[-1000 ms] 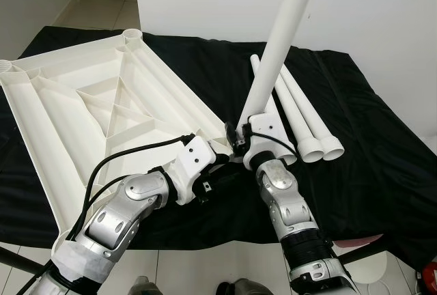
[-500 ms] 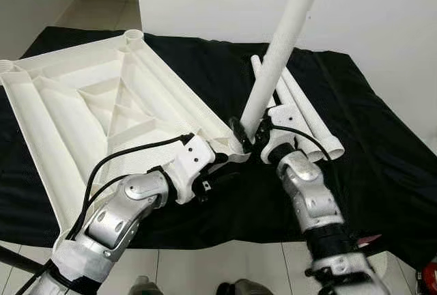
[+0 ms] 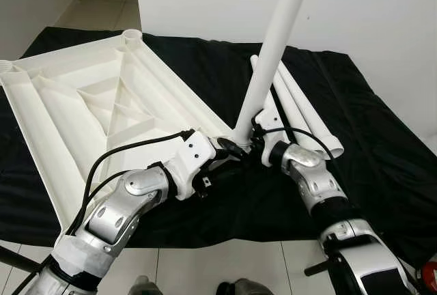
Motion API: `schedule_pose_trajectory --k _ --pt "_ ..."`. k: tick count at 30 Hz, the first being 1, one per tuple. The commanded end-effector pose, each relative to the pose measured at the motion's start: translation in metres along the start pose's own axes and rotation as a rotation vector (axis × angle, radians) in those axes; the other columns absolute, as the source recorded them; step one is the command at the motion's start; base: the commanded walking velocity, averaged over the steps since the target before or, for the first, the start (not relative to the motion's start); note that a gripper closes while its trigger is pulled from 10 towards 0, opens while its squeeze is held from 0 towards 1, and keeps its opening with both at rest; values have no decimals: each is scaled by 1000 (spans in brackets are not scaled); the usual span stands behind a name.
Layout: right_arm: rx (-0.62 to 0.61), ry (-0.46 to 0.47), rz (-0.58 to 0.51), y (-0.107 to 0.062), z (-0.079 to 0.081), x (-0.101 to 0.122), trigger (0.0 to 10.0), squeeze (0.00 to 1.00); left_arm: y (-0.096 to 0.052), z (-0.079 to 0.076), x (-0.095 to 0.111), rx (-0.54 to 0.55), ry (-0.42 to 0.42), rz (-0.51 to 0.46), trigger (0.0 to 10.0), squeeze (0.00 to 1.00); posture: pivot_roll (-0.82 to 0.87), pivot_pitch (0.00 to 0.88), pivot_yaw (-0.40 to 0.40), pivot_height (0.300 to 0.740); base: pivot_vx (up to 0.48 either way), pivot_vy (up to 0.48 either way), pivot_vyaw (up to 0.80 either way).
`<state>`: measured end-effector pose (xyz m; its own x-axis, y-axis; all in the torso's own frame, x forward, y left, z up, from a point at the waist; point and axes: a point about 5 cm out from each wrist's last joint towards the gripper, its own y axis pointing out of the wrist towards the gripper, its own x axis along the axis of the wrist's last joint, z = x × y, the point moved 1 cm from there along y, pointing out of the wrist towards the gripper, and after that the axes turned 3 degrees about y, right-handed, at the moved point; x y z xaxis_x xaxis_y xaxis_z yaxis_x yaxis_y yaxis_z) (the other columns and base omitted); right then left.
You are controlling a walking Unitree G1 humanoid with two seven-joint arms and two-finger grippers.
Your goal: Building children table
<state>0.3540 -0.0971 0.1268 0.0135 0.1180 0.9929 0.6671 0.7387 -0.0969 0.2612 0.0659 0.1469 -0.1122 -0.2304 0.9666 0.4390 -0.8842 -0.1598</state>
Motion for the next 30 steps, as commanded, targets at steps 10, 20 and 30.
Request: schedule_pose_trajectory --k 10,20,30 --pt "61 18 27 -1 -1 -12 0 0 -1 -4 1 -92 12 8 10000 0 158 0 -98 740 0 0 0" --pt "-31 48 -20 -11 -5 -17 10000 0 1 -7 0 -108 5 9 10000 0 136 0 -93 740 0 0 0" --pt "-355 74 -56 -14 1 -19 10000 0 2 -8 0 -99 -5 1 10000 0 120 0 -98 740 0 0 0"
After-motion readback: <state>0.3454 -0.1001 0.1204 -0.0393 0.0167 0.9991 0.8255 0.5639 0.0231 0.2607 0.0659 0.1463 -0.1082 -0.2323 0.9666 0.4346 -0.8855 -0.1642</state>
